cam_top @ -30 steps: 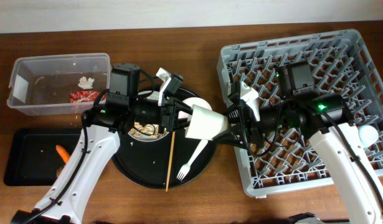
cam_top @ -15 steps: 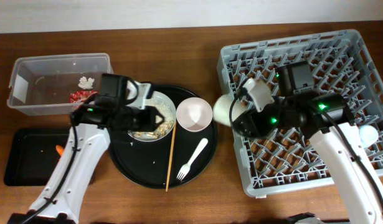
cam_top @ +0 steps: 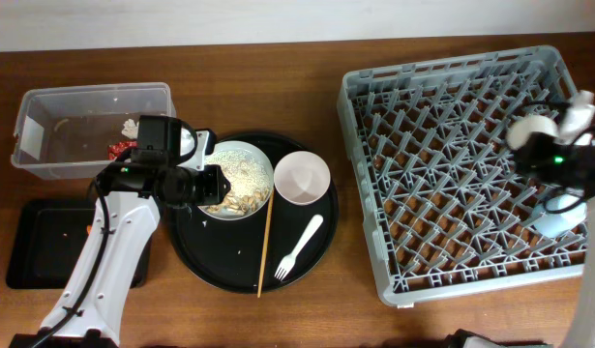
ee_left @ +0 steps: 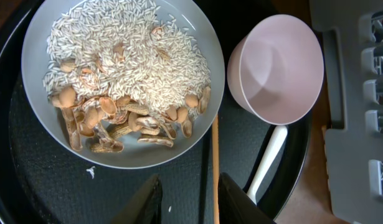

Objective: Sort waste into correct bins and load items into the dishwasher rack
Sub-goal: 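Carry the white cup with the right gripper into the rack's right side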

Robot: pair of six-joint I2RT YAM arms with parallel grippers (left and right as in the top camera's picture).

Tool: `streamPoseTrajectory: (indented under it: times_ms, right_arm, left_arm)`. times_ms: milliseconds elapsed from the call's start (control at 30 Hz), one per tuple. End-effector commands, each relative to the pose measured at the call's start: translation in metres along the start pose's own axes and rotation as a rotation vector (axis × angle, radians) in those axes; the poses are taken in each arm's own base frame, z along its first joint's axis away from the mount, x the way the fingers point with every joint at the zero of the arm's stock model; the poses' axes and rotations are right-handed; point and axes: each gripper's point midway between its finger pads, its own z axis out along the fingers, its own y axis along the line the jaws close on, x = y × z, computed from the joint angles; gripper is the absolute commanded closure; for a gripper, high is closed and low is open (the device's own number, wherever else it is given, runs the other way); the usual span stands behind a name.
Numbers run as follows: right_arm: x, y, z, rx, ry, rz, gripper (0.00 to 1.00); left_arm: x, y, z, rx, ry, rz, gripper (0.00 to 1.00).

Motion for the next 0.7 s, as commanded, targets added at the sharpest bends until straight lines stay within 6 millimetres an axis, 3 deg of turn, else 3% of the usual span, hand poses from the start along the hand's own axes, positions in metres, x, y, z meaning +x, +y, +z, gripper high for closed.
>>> streamPoseTrajectory:
  times_ms: [0,267,467,600,667]
  right_arm:
    - [-0.004,-0.037,0.018,0.059,0.044,0.173,0.64]
    - [0.005,-0.055,0.063,0.103,0.174,0.211,0.64]
    - [0.016,-0.059,0.089,0.109,0.263,0.218,0.63]
    - [0.027,-0.06,0.098,0.111,0.32,0.222,0.39]
    - [0.028,-0.06,0.099,0.111,0.329,0.223,0.35]
  left_arm:
    - [-0.001,0.002,-0.003,-0.009,-0.007,-0.008,0.71]
    - [-0.001,0.002,-0.003,-0.009,-0.007,-0.007,0.71]
    - [-0.001,0.002,-0.003,-0.009,-0.008,-0.007,0.71]
    - [-0.002,0.002,-0.003,-0.009,-0.011,-0.006,0.71]
    - [-0.002,0.002,-0.003,-0.009,-0.011,-0.006,0.71]
